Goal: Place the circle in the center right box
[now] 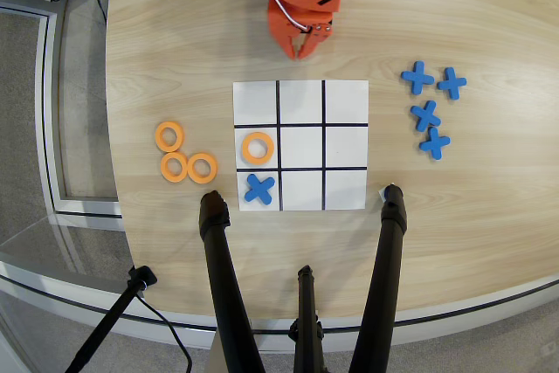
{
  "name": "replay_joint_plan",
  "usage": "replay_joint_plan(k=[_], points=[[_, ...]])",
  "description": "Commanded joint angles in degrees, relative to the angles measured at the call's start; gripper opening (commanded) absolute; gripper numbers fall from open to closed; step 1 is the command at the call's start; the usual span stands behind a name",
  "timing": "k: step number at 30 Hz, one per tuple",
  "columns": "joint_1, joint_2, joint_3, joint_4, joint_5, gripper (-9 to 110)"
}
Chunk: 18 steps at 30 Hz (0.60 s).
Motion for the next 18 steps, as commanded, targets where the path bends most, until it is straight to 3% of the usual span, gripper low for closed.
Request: replay_joint_plan(k=[1, 10, 18], points=[[10.90, 0.18, 3.16, -0.09, 0.26, 0], [61.17, 2.29, 3.16, -0.35, 0.26, 0], [86.48, 2.29, 3.16, -0.35, 0.26, 0]])
